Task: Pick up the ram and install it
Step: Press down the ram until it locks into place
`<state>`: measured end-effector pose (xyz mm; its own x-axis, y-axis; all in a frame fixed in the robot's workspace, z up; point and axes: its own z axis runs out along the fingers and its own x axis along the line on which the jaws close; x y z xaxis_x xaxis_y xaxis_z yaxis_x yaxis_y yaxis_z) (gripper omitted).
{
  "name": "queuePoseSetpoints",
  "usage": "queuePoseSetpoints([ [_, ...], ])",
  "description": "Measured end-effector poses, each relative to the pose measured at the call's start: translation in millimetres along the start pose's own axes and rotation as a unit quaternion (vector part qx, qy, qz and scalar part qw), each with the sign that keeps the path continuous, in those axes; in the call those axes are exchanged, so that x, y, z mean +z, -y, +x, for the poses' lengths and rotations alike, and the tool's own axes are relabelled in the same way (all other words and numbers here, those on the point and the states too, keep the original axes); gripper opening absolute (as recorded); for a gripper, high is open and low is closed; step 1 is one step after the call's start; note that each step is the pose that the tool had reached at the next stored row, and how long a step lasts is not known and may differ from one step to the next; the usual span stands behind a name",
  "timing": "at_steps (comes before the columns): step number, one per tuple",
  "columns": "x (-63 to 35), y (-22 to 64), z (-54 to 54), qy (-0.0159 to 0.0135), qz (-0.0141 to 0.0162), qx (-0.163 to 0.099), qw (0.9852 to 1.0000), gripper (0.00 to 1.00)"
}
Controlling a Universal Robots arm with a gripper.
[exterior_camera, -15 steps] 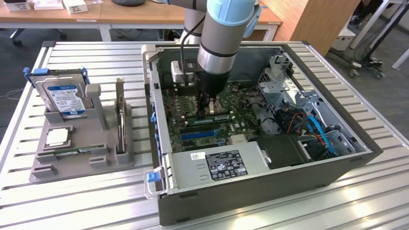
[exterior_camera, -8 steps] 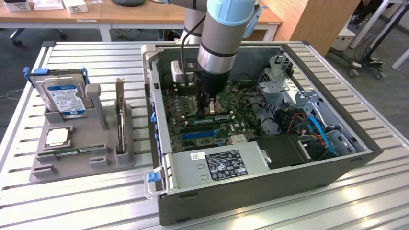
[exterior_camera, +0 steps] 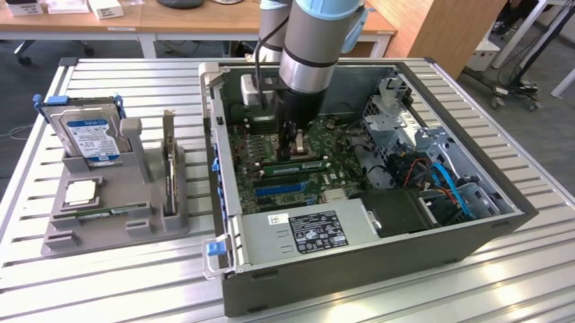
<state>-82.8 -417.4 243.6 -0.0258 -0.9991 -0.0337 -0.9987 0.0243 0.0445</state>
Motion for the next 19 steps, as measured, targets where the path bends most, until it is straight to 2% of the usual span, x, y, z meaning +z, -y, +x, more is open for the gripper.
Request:
queuePoseSetpoints([
  [10,-25.4,-1.2,-0.8,-0.0001,0.0000,0.000,1.0000,0.10],
  [19,-26.8,1.0,-1.0,-0.0001,-0.0001,0.000,1.0000,0.10],
])
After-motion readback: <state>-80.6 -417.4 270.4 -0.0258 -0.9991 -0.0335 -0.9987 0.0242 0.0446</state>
